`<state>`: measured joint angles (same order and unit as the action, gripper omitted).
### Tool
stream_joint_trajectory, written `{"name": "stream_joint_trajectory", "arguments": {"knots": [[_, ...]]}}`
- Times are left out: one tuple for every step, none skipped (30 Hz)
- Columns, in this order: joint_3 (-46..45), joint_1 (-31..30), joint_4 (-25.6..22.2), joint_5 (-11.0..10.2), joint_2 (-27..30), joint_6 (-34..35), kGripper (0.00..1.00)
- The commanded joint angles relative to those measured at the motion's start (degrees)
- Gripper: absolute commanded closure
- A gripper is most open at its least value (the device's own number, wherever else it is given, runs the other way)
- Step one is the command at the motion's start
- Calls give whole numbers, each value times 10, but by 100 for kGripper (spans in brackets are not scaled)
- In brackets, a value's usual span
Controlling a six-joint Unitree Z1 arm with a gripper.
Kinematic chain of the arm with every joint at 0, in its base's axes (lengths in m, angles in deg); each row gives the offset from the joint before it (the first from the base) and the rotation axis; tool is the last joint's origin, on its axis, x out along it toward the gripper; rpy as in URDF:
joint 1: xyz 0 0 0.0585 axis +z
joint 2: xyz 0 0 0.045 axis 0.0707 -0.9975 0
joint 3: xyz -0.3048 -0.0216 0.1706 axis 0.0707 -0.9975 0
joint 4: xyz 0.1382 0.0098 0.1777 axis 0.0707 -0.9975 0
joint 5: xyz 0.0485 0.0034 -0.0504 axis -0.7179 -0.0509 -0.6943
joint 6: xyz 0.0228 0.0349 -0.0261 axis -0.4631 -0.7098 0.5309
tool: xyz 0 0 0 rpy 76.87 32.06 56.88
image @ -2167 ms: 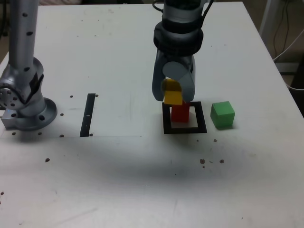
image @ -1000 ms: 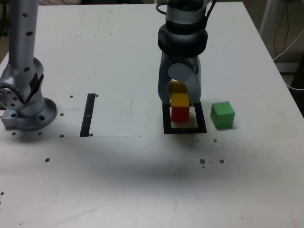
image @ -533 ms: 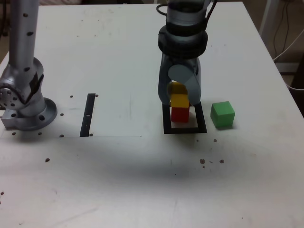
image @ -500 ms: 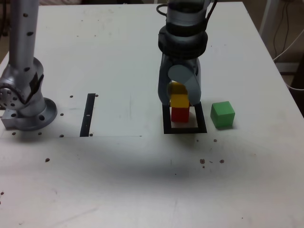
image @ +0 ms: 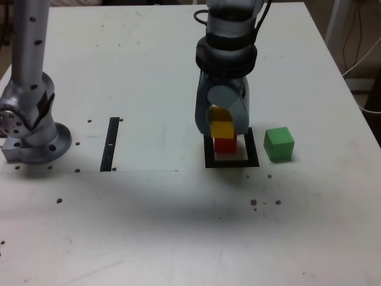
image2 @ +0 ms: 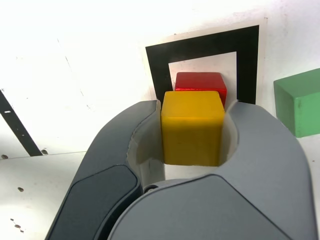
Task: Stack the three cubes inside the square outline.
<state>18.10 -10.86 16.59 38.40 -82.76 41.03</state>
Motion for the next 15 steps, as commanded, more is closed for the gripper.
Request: {"name": "stream_joint_trajectory", "arguments": {"knots": [[-4, 0, 9, 4, -2, -5, 28], [-5, 0, 14, 6, -1, -7, 23], [-5, 0, 18, 8, 0, -10, 18], [-6, 0, 22, 10, 0, -13, 14], [-6, 0, 24, 12, 1, -15, 10], [-6, 0, 26, 13, 2, -17, 8], [-6, 0, 28, 14, 2, -18, 6], [-6, 0, 29, 14, 3, -19, 4], [-6, 0, 30, 14, 4, -19, 3], [-7, 0, 32, 14, 6, -19, 2], [-9, 0, 34, 13, 7, -20, 1], [-11, 0, 36, 13, 9, -19, 1], [-13, 0, 39, 12, 11, -19, 1], [-15, 0, 41, 11, 13, -18, 1], [-17, 0, 42, 10, 16, -17, 0]]}}
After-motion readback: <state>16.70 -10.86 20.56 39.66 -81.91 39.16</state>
